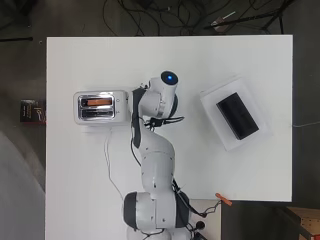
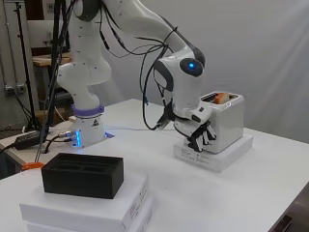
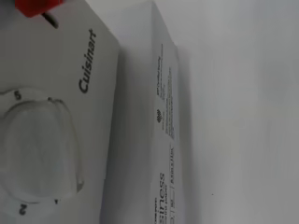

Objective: Teleoperate dual arm-hand system to toast a bread

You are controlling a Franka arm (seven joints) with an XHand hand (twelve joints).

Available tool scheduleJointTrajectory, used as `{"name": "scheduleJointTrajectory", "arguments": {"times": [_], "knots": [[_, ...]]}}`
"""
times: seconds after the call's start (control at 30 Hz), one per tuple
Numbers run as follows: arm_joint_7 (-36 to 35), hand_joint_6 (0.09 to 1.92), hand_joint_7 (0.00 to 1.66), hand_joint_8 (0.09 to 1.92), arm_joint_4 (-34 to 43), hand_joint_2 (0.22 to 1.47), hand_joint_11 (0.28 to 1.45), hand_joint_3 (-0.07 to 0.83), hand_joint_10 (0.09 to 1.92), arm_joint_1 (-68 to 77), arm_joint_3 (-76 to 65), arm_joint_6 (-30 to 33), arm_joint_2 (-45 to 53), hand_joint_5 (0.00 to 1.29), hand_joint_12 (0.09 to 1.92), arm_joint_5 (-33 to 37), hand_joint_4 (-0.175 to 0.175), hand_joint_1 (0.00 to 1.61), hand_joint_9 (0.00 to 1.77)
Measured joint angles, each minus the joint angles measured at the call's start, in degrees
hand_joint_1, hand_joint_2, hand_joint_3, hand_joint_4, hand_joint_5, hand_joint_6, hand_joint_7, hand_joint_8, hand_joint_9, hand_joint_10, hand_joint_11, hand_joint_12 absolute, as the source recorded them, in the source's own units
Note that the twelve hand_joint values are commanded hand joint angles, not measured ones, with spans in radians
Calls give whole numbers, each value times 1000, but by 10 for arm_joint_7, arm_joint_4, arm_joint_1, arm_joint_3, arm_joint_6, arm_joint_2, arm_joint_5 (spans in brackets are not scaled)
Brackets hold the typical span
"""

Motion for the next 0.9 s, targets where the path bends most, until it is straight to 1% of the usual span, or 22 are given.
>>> {"name": "scheduleJointTrajectory", "arguments": {"times": [0.03,0.1,0.13,0.17,0.2,0.23,0.27,0.3,0.33,0.37,0.4,0.43,0.47,0.5,0.53,0.57,0.6,0.63,0.67,0.77,0.8,0.9], "knots": [[14,1496,1019,1696,-4,1284,893,-1,1917,5,2,8,0,695,1920,-12,174,829,1193],[44,1483,1003,1692,-5,1284,875,-2,1920,16,4,24,10,684,1920,-87,175,844,1176],[56,1135,912,1257,-3,1346,750,9,1440,22,6,32,16,658,1411,-136,168,540,1037],[71,924,895,780,-2,1399,698,7,954,26,6,41,23,725,903,-196,170,297,966],[83,825,906,429,-5,1433,703,4,602,29,7,52,31,770,553,-260,172,151,955],[90,548,738,218,-11,1286,673,-22,337,30,9,65,37,543,311,-326,119,73,860],[90,314,599,107,-29,1132,624,-29,174,30,8,73,45,356,160,-388,73,34,779],[83,169,520,87,-37,1054,577,-19,87,28,5,81,40,276,87,-447,50,15,722],[75,92,482,87,-42,1019,543,-9,87,26,2,81,35,248,87,-487,37,12,684],[65,87,633,87,-46,1023,616,-4,87,24,-1,77,29,250,87,-517,9,21,836],[57,87,823,177,-44,1027,694,-10,365,22,-3,73,21,269,243,-528,-19,73,957],[48,87,869,565,-40,1037,708,-9,818,20,-6,69,10,284,688,-519,-40,92,1014],[40,87,855,944,-36,1044,704,-6,1198,18,-9,65,0,292,1103,-487,-53,97,1043],[36,87,823,1233,-33,1042,695,-4,1454,17,-11,63,-8,299,1376,-448,-62,105,1044],[33,87,732,1003,-30,1033,639,-3,1251,16,-13,60,-17,291,1158,-399,-63,98,960],[33,87,611,639,-27,1012,578,-3,832,16,-14,57,-26,275,768,-343,-55,95,832],[34,87,489,354,-24,984,518,-4,476,15,-16,52,-36,262,443,-284,-45,89,675],[36,87,405,182,-20,961,478,-5,253,15,-17,46,-47,250,243,-224,-40,77,559],[40,87,358,90,-17,953,455,-3,129,15,-17,40,-60,245,133,-164,-38,54,490],[70,87,308,87,-11,955,434,2,87,16,-16,22,-99,242,87,-39,-35,27,415],[78,87,296,87,-9,956,430,3,87,16,-17,15,-116,240,87,-21,-35,31,399],[97,87,278,87,1,960,418,3,87,16,-19,-16,-184,249,87,-48,-32,46,369]]}}
